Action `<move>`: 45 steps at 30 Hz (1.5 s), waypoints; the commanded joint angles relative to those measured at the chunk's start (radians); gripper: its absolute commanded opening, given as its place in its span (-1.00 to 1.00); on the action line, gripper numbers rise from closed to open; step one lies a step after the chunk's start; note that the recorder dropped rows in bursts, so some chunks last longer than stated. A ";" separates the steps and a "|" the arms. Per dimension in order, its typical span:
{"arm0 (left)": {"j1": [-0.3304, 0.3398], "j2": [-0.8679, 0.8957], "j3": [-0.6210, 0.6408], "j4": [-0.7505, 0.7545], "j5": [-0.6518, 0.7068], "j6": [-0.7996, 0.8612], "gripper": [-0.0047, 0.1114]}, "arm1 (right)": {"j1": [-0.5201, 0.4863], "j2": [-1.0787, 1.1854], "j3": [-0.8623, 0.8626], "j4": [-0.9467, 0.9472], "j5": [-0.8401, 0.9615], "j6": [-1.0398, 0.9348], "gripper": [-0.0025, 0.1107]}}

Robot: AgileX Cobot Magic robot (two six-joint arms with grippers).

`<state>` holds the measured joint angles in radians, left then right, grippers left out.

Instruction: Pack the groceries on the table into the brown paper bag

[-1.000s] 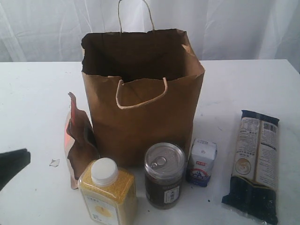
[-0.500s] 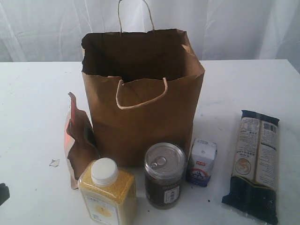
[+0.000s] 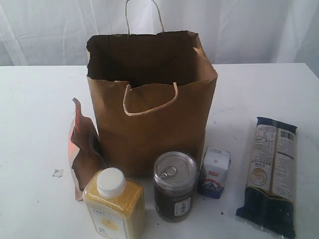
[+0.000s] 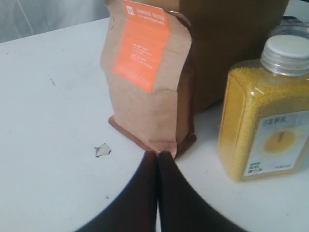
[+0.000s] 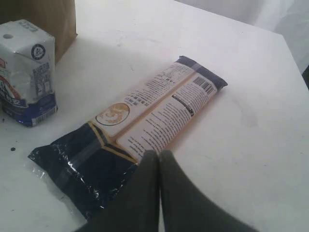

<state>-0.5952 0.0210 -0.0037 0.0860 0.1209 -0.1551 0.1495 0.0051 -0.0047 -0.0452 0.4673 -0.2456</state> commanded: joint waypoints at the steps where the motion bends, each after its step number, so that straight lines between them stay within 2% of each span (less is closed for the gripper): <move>1: 0.087 -0.009 0.004 -0.003 0.006 -0.007 -0.91 | 0.002 -0.005 0.005 -0.004 -0.005 -0.004 -0.96; 6: 0.214 -0.009 0.004 -0.003 0.006 -0.003 -0.91 | 0.002 -0.005 0.005 -0.004 -0.005 -0.004 -0.96; 9: 0.265 -0.009 0.004 -0.003 0.006 -0.003 -0.91 | 0.002 -0.005 0.005 -0.004 -0.005 -0.004 -0.96; 14: 0.294 -0.009 0.004 -0.003 0.006 -0.003 -0.91 | 0.002 -0.005 0.005 -0.004 -0.005 -0.004 -0.96; 21: 0.294 -0.009 0.004 -0.003 0.006 -0.003 -0.91 | 0.002 -0.005 0.005 -0.023 -0.054 -0.004 -0.96; 24: 0.294 -0.009 0.004 -0.003 0.006 -0.003 -0.91 | 0.002 -0.005 0.005 -0.023 -0.185 -0.004 -0.96; 27: 0.294 -0.009 0.004 -0.003 0.006 -0.003 -0.91 | 0.002 -0.005 0.005 0.003 -0.497 0.055 -0.96; 36: 0.294 -0.009 0.004 -0.003 0.006 -0.003 -0.91 | 0.002 -0.005 0.005 0.003 -1.060 0.083 -0.96; 38: 0.294 -0.009 0.004 -0.003 0.006 -0.003 -0.91 | 0.002 -0.005 0.005 0.005 -1.159 0.205 -0.96; 42: 0.294 -0.009 0.004 -0.003 0.006 -0.003 -0.91 | 0.002 -0.005 0.005 0.012 -1.302 0.620 -0.96; 45: 0.294 -0.009 0.004 -0.003 0.006 -0.003 -0.91 | 0.002 -0.005 0.005 0.020 -1.286 0.679 -0.96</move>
<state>-0.3043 0.0210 -0.0037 0.0860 0.1227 -0.1551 0.1495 0.0030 -0.0047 -0.0329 -0.8006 0.3342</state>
